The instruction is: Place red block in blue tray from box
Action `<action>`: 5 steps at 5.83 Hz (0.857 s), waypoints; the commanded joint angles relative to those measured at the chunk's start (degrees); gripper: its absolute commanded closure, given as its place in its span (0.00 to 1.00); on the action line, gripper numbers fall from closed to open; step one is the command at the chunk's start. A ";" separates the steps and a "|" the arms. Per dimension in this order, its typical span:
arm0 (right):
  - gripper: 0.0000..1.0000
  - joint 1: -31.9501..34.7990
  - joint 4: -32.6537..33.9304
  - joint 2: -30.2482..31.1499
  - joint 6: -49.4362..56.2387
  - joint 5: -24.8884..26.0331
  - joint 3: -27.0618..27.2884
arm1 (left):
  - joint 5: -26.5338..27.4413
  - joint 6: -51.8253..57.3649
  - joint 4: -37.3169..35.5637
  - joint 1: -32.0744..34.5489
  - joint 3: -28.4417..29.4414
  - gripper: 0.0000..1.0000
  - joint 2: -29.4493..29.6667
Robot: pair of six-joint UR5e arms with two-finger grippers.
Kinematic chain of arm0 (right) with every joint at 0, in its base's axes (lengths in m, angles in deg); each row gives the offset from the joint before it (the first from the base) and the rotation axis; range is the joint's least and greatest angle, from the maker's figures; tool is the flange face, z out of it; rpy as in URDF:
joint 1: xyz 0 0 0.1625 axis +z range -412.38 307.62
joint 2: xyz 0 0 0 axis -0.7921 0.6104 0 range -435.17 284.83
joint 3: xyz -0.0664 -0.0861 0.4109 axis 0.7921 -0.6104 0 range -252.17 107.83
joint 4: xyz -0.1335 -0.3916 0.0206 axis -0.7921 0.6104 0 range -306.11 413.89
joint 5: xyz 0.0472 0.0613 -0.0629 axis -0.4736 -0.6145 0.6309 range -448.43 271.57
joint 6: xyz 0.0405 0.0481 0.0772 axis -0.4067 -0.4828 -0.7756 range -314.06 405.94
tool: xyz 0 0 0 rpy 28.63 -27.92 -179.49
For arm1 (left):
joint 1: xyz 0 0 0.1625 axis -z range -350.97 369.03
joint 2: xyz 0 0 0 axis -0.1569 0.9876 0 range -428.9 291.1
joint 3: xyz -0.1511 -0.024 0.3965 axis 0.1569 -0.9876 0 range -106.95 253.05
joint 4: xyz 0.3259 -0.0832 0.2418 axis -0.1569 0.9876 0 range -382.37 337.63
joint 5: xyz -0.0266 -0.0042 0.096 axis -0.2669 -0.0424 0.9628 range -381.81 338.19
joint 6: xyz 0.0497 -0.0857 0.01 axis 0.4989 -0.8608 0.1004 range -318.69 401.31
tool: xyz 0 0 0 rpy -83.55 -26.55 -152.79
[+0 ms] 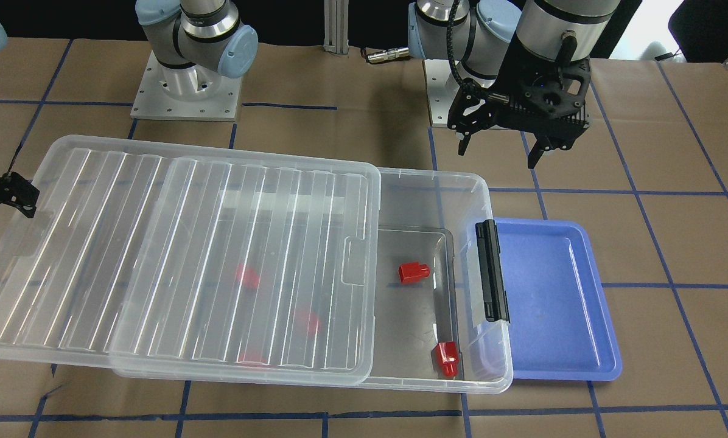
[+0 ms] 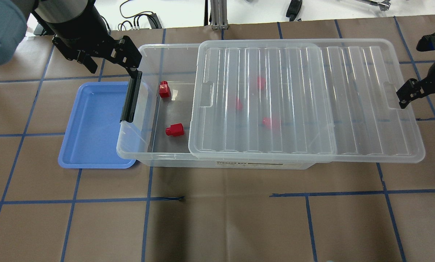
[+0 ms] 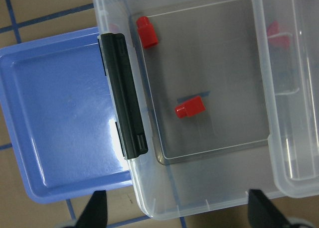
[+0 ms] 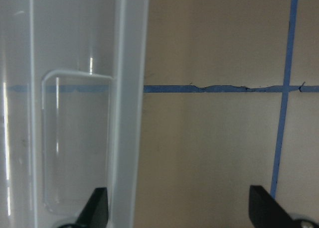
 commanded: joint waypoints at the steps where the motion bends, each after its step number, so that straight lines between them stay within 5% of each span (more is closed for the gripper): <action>1: 0.00 0.10 -0.27 1.98 -1.21 -0.67 -0.45 | 0.36 25.05 -0.49 0.04 -3.02 0.02 0.79; 3: 0.00 8.31 -7.15 6.28 -13.54 -0.77 -4.72 | 0.36 51.44 -0.85 -0.05 -5.07 0.02 3.41; 5: 0.00 19.48 -19.30 4.46 -32.51 -1.20 -15.08 | 0.36 70.03 -3.11 0.56 -4.64 0.02 10.16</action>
